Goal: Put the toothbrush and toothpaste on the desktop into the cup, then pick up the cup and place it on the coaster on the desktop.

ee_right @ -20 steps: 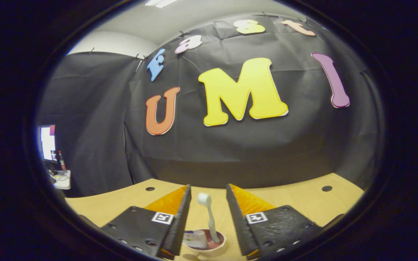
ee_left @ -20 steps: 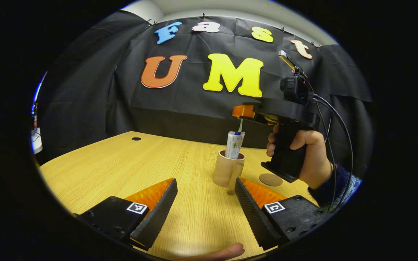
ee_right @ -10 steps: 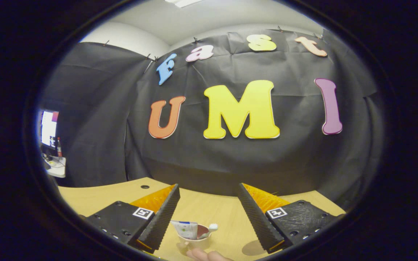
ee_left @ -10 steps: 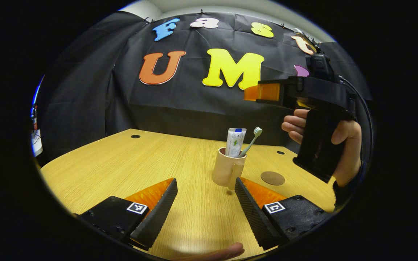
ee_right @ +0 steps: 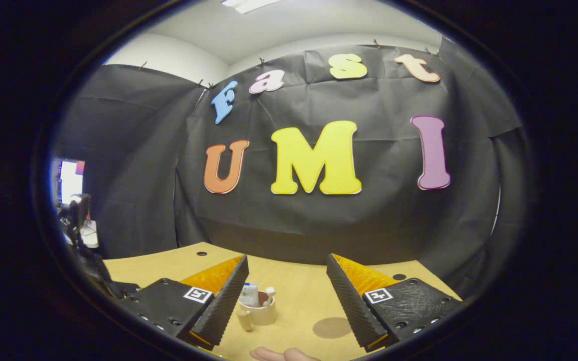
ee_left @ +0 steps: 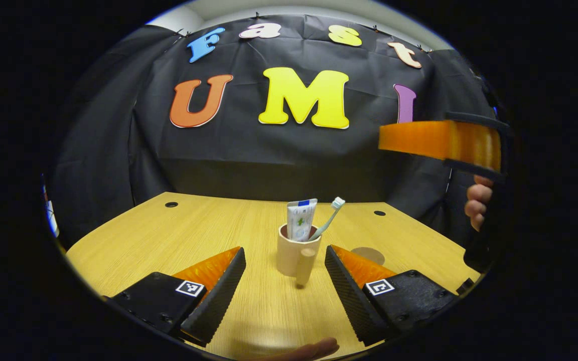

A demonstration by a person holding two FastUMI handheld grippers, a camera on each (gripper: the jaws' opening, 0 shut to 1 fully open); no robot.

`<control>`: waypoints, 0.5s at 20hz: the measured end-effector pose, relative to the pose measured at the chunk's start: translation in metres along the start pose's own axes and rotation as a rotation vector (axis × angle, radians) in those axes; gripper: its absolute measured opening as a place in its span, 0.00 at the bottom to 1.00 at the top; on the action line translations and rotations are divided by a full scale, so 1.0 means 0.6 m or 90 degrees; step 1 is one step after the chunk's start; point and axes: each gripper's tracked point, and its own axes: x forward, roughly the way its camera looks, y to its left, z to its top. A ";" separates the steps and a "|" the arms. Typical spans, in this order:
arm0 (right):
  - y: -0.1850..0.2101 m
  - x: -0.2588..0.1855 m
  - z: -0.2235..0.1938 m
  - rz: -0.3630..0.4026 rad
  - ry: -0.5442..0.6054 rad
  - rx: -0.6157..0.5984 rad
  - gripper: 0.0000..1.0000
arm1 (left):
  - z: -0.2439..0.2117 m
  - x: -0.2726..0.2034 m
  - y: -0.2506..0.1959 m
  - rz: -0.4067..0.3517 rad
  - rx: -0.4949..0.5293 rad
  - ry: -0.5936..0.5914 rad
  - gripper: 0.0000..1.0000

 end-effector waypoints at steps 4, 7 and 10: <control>-0.056 -0.070 0.022 -0.022 -0.030 -0.015 0.94 | 0.038 0.027 -0.012 0.017 -0.012 0.059 1.00; -0.112 -0.113 0.012 -0.060 -0.017 -0.008 0.96 | 0.067 0.039 -0.035 0.007 0.006 0.100 1.00; -0.160 -0.147 -0.004 -0.088 -0.009 -0.005 0.94 | 0.090 0.051 -0.045 0.015 0.032 0.128 1.00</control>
